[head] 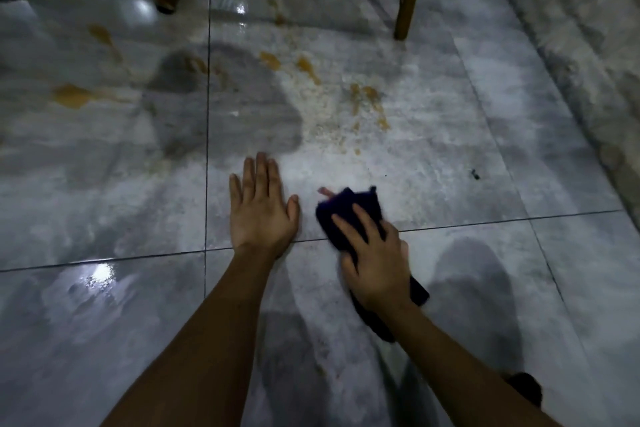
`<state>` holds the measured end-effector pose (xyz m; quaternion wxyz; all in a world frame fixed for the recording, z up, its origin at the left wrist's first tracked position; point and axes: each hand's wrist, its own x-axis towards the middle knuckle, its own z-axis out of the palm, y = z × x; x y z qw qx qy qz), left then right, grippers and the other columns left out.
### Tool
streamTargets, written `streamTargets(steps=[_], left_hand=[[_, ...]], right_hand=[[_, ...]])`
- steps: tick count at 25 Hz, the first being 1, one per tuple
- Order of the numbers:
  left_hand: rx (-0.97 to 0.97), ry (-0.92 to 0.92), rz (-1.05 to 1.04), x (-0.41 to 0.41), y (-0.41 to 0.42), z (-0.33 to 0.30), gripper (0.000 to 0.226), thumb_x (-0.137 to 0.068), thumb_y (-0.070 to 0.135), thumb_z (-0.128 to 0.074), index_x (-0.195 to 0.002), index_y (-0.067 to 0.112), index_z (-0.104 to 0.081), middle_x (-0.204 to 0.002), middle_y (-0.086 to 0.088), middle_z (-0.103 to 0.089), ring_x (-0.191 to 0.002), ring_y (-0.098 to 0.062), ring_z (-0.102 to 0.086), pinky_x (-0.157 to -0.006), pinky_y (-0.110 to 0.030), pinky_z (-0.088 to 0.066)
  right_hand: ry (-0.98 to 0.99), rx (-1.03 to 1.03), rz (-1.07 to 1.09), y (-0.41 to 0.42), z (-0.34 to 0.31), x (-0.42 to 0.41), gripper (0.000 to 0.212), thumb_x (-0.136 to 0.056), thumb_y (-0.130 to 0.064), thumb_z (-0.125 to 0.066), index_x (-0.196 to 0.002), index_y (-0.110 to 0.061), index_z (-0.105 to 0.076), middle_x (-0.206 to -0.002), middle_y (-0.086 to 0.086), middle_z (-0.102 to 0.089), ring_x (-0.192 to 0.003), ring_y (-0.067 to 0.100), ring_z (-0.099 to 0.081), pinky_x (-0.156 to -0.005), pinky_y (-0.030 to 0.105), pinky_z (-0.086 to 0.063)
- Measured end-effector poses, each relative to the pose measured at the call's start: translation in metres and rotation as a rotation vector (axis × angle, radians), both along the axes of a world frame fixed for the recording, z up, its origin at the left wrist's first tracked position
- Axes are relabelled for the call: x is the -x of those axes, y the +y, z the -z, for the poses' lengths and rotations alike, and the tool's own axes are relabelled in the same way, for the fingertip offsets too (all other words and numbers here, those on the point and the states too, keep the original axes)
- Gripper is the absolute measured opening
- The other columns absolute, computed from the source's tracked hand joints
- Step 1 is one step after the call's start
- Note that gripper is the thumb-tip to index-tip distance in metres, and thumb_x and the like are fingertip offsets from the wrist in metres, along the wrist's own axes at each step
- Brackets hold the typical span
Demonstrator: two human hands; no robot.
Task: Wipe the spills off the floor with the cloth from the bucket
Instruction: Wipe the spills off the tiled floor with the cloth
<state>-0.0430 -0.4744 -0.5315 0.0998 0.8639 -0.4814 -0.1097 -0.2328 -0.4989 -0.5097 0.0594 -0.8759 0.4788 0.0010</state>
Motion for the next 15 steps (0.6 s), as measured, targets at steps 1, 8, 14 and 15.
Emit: streamTargets(steps=[1, 8, 14, 15], left_hand=[[-0.005, -0.002, -0.001, 0.0, -0.001, -0.001, 0.072, -0.095, 0.047, -0.018, -0.152, 0.008, 0.003, -0.161, -0.011, 0.009, -0.148, -0.025, 0.011, -0.12, -0.046, 0.005], [0.0, 0.003, 0.003, 0.001, 0.001, 0.0, 0.072, -0.095, 0.047, -0.019, -0.151, 0.008, 0.004, -0.161, -0.011, 0.008, -0.148, -0.025, 0.012, -0.12, -0.044, 0.008], [0.003, 0.004, 0.008, -0.002, 0.0, 0.0, 0.073, -0.095, 0.049, -0.019, -0.151, 0.011, 0.006, -0.161, -0.009, 0.011, -0.148, -0.024, 0.013, -0.119, -0.043, 0.009], [-0.008, 0.012, 0.019, -0.005, 0.0, 0.0, 0.073, -0.095, 0.05, -0.018, -0.151, 0.011, 0.007, -0.161, -0.008, 0.012, -0.148, -0.024, 0.014, -0.118, -0.043, 0.01]], right_hand=[[-0.005, 0.001, 0.021, 0.003, -0.001, 0.02, 0.059, -0.081, -0.039, -0.044, -0.14, -0.045, -0.041, -0.152, -0.004, -0.04, -0.118, 0.033, -0.046, -0.087, 0.042, -0.043], [-0.012, 0.034, 0.527, -0.072, 0.008, -0.022, 0.055, -0.091, -0.038, -0.045, -0.145, -0.038, -0.035, -0.157, 0.004, -0.029, -0.125, 0.042, -0.036, -0.098, 0.049, -0.032], [0.01, 0.03, 0.069, -0.019, 0.011, -0.009, 0.058, -0.081, -0.045, -0.036, -0.139, -0.047, -0.038, -0.153, -0.007, -0.037, -0.12, 0.033, -0.041, -0.09, 0.046, -0.041], [0.008, 0.019, 0.067, -0.022, 0.01, 0.006, 0.057, -0.081, -0.045, -0.036, -0.138, -0.048, -0.039, -0.152, -0.007, -0.038, -0.119, 0.033, -0.042, -0.089, 0.045, -0.042]])
